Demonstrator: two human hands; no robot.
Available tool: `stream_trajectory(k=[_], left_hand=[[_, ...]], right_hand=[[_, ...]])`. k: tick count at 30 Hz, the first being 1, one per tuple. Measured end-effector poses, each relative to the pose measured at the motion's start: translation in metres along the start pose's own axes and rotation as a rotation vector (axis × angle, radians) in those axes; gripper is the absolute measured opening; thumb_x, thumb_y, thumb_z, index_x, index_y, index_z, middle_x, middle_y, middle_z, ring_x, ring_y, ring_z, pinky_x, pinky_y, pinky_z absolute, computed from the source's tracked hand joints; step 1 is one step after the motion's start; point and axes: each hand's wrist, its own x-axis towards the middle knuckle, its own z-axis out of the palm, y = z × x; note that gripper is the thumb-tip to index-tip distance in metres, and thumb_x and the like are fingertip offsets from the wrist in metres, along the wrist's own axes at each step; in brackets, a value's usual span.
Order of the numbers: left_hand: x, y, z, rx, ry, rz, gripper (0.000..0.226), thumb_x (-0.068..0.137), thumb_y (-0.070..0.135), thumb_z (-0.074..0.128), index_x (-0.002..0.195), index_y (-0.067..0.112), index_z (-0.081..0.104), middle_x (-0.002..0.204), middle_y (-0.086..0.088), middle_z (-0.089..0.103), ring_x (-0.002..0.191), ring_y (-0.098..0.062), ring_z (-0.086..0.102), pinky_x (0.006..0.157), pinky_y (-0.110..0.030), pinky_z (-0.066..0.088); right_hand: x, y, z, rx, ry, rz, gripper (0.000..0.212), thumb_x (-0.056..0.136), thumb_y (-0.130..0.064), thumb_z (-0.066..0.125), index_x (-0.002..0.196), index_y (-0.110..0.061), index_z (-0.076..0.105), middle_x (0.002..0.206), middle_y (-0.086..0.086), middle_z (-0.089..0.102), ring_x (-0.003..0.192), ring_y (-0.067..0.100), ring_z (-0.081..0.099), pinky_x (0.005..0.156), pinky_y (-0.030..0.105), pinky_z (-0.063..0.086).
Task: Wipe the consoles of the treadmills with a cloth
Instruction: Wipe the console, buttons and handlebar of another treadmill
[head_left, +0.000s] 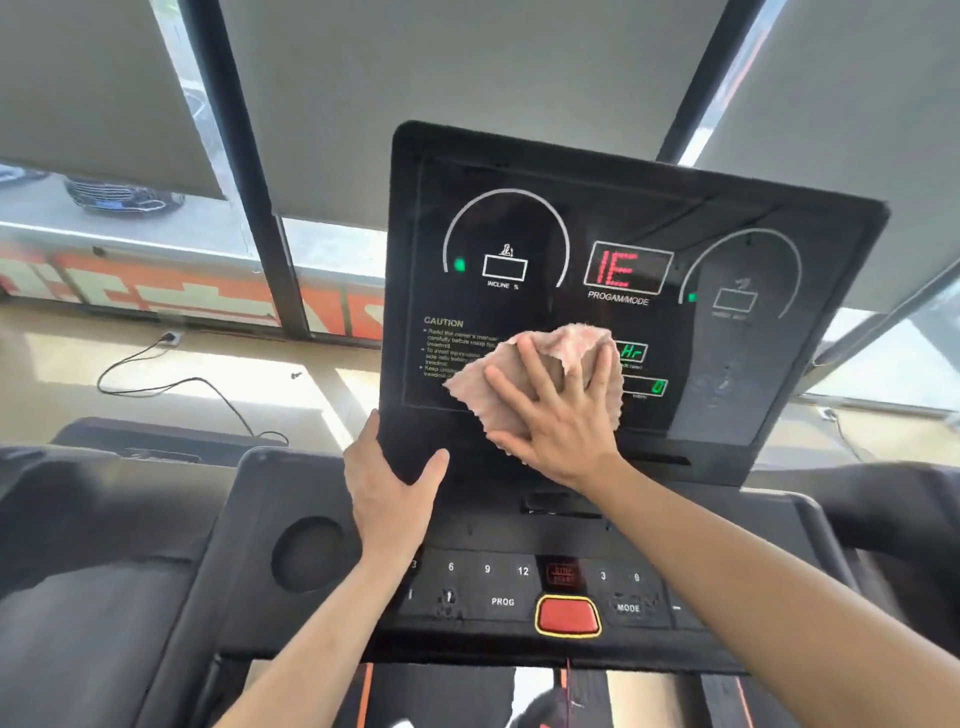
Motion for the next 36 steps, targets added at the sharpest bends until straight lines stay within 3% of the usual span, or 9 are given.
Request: stream_trajectory(k=[4,10,21,29,36], left_hand=[[-0.004,0.006,0.016,0.091,0.024,-0.02,0.109,0.073,0.051,0.086,0.158,0.027,0.022,0.155,-0.006,0.034,0.147,-0.027,0.026,0.115,-0.057,0.036],[0.0,0.01,0.035,0.15,0.106,-0.035,0.119,0.068,0.049,0.09,0.158,0.013,0.022,0.153,-0.019,0.034,0.143,-0.04,0.028,0.121,-0.059,0.028],[-0.003,0.005,0.044,0.127,0.128,-0.013,0.117,0.075,0.047,0.087,0.16,0.016,0.013,0.155,-0.021,0.027,0.143,-0.041,0.025,0.123,-0.059,0.024],[-0.005,0.008,0.051,0.132,0.151,0.028,0.123,0.075,0.044,0.088,0.161,0.007,0.008,0.162,-0.024,0.021,0.149,-0.041,0.021,0.124,-0.058,0.019],[-0.004,0.007,0.059,0.129,0.156,0.035,0.134,0.07,0.054,0.087,0.162,0.009,0.002,0.163,-0.024,0.017,0.151,-0.044,0.017,0.125,-0.059,0.014]], right_hand=[[0.002,0.005,-0.003,-0.005,0.031,-0.013,0.074,0.092,-0.08,0.039,0.157,-0.047,0.027,0.169,0.003,0.013,0.13,0.046,0.039,0.114,0.08,0.001],[0.034,0.035,-0.031,-0.023,0.079,0.117,0.072,0.094,-0.08,0.031,0.158,-0.046,0.025,0.169,0.004,0.023,0.133,0.05,0.043,0.114,0.079,0.006],[0.084,0.133,-0.083,-0.034,0.145,0.531,0.079,0.093,-0.082,0.019,0.161,-0.043,0.013,0.171,0.009,0.011,0.154,0.049,0.011,0.115,0.077,0.006],[0.042,0.112,-0.051,0.046,0.097,0.663,0.082,0.094,-0.079,0.022,0.162,-0.035,0.014,0.171,0.015,0.009,0.152,0.051,0.015,0.114,0.076,0.011],[-0.027,0.057,-0.004,0.062,-0.033,0.584,0.084,0.094,-0.078,0.028,0.162,-0.03,0.017,0.168,0.022,0.003,0.145,0.057,0.026,0.114,0.078,0.01]])
